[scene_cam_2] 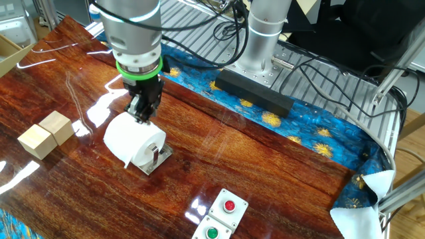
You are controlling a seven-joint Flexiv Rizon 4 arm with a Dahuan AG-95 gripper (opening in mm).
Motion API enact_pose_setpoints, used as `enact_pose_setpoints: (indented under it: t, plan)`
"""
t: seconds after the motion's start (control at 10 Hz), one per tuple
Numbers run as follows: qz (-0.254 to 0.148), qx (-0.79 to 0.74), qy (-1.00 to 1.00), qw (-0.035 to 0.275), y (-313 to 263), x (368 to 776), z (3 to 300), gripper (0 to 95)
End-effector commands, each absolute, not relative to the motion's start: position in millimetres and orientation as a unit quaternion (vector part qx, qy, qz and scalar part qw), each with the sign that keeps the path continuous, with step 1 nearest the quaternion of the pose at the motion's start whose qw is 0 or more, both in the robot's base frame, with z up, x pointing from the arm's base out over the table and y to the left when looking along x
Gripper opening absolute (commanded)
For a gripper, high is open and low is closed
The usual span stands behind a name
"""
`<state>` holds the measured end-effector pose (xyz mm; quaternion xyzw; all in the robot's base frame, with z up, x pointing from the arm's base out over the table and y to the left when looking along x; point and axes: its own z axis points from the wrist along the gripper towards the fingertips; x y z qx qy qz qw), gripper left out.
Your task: Take the roll of paper down from the shelf
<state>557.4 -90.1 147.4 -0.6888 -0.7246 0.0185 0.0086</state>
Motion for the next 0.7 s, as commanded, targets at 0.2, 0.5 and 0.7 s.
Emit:
enact_pose_setpoints:
  t: [0.2,0.5,0.7]
  plan:
    - [-0.002,-0.738,-0.674,0.011,-99.8,567.8,147.4,76.0]
    - [-0.001,-0.747,-0.664,0.013,-104.8,575.3,142.7,95.0]
    - [0.0,-0.747,-0.665,0.016,-105.7,578.2,137.2,95.0]
